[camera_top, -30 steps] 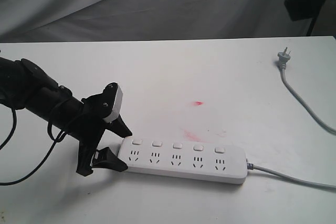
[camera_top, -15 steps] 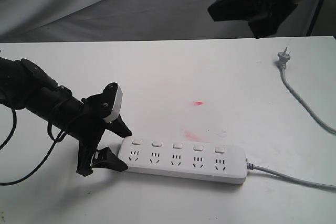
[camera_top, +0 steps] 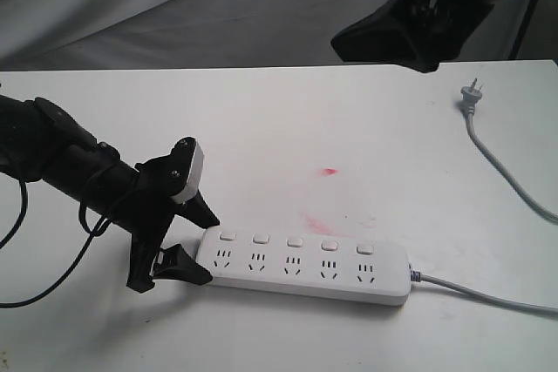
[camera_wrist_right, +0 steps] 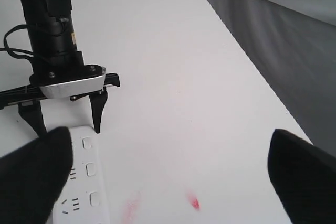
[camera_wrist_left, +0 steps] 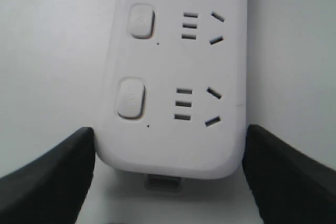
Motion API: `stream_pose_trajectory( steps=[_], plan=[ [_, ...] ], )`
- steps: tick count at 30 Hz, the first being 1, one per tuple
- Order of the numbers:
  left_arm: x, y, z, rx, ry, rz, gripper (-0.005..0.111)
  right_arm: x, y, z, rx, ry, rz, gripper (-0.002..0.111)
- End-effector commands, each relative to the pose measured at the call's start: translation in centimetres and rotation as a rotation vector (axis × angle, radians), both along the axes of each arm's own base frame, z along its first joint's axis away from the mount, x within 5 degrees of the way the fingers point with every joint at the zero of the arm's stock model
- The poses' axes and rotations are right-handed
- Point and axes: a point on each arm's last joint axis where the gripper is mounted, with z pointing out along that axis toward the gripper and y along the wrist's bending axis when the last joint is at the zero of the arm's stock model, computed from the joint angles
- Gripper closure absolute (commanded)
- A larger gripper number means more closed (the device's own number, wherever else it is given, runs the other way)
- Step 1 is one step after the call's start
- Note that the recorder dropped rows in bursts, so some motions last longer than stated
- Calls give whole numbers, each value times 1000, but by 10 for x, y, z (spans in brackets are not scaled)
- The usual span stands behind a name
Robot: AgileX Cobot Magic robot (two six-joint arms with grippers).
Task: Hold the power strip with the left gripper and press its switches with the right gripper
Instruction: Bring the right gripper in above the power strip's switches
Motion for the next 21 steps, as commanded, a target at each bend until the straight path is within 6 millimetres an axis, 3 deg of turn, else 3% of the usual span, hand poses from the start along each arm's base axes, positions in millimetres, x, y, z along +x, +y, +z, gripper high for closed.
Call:
stream_pose_trajectory(
  steps=[1,21],
  plan=[
    [2,-2,2,-6,-12,10,107,4,0,-5,38,71,-30,12],
    [2,-2,2,-6,-12,10,107,15,-1,-5,89,20,-91,10]
  ],
)
